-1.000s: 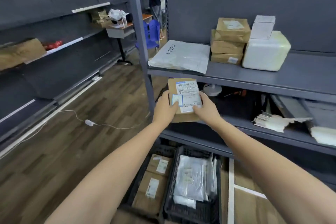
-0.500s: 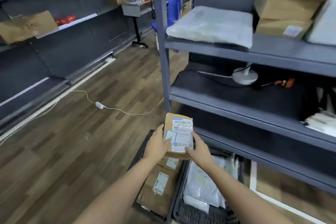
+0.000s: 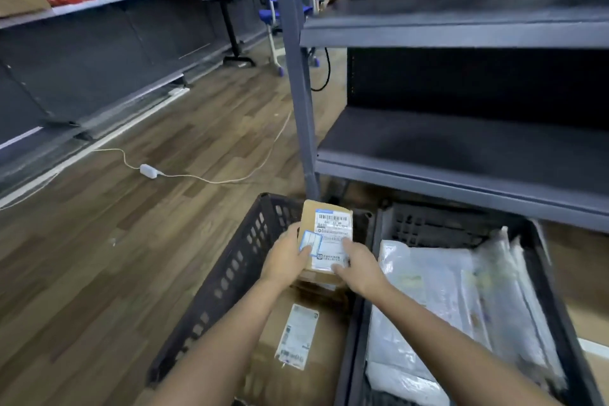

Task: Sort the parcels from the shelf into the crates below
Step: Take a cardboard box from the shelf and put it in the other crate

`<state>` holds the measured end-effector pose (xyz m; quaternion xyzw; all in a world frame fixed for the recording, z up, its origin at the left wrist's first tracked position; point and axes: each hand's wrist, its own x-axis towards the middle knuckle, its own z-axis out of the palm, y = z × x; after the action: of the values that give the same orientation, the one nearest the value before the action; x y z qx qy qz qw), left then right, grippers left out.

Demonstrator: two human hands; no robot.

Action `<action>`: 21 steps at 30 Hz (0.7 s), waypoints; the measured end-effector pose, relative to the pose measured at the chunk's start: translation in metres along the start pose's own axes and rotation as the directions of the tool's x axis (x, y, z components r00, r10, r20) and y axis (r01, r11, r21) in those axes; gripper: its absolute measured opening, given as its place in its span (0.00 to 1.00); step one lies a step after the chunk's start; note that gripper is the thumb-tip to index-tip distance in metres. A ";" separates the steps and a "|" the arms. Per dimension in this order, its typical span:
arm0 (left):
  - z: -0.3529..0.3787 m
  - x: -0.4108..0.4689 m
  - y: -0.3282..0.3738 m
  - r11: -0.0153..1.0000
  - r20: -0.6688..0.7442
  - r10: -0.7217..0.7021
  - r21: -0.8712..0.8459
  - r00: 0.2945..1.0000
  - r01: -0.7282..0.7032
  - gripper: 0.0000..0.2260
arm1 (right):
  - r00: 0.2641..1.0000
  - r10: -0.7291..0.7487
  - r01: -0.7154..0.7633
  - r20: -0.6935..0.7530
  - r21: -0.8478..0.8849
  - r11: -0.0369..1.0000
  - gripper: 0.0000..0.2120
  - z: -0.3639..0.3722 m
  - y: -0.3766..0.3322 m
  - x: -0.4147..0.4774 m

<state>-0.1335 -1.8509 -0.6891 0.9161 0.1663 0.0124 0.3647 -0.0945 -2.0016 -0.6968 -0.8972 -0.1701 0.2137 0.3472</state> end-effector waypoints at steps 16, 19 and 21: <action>0.097 0.047 -0.101 0.996 0.263 -0.087 0.033 0.961 0.081 0.29 | 0.944 0.325 -0.313 0.051 -0.170 0.934 0.29 0.102 0.045 0.065; 0.111 0.063 -0.105 0.998 0.297 -0.050 -0.023 0.954 0.059 0.30 | 0.910 0.394 -0.341 0.127 -0.307 0.889 0.31 0.098 0.045 0.083; 0.118 0.071 -0.105 0.999 0.297 -0.034 -0.014 0.954 0.040 0.28 | 0.892 0.427 -0.331 0.152 -0.424 0.843 0.32 0.097 0.043 0.088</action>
<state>-0.0809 -1.8356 -0.8535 0.9006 0.1268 -0.1302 0.3949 -0.0618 -1.9383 -0.8147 -0.9309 -0.0677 0.3475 0.0902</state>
